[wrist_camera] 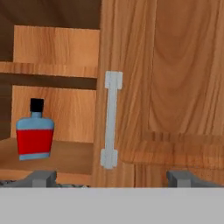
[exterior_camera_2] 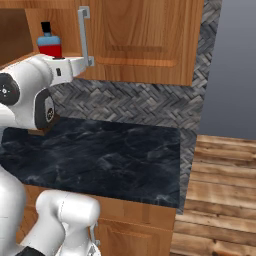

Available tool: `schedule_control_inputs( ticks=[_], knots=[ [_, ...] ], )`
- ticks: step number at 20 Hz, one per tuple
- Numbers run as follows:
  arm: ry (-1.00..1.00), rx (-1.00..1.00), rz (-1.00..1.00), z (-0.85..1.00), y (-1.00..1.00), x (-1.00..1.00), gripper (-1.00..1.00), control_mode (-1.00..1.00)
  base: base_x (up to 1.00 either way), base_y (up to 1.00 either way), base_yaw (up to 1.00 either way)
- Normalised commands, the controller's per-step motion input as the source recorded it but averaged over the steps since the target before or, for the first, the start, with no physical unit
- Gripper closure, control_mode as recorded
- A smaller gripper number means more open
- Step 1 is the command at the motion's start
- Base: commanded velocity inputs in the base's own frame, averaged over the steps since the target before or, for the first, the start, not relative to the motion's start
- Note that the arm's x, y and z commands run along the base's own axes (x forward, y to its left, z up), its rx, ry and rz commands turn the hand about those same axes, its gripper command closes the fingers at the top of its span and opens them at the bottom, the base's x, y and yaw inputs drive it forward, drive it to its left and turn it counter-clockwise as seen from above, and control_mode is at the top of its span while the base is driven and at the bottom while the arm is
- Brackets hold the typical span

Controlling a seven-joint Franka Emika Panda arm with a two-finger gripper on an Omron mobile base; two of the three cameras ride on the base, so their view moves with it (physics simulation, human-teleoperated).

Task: Get the candle and the liquor from the cabinet and move them to the dining counter.

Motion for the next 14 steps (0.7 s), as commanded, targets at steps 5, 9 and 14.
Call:
schedule_control_inputs(
  ticks=[5,9,14],
  knots=[
    [0.03,0.18,0.15,-0.24,-0.07,0.28,-1.00,-1.00,0.00,0.00,0.00],
    [-0.09,0.00,0.00,0.00,0.00,0.17,-1.00,-1.00,0.00,0.00,0.00],
    [-0.05,0.00,0.00,0.00,0.02,0.22,-1.00,-1.00,0.00,0.00,0.00]
  ],
)
